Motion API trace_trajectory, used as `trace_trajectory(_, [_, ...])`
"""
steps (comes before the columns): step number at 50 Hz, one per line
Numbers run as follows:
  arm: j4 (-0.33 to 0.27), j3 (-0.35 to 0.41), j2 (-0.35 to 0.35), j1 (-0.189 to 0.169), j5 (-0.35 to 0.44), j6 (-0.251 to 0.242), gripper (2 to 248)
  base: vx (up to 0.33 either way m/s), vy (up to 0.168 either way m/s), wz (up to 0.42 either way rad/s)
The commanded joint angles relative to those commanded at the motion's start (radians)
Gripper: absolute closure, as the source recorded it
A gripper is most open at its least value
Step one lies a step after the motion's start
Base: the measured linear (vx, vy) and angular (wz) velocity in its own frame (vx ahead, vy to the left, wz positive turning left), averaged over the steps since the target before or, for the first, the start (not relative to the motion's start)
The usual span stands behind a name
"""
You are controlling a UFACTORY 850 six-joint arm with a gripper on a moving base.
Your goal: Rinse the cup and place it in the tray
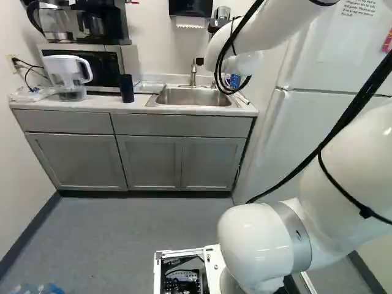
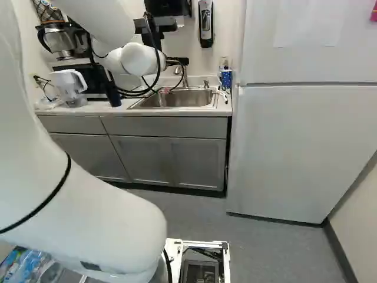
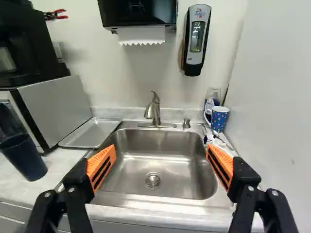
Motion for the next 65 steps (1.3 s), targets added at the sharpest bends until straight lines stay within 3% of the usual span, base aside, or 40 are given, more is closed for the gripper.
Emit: trace_trajectory(65, [0.000,0.000,0.000,0.000,0.000,0.000,3,0.131,0.027,0.114])
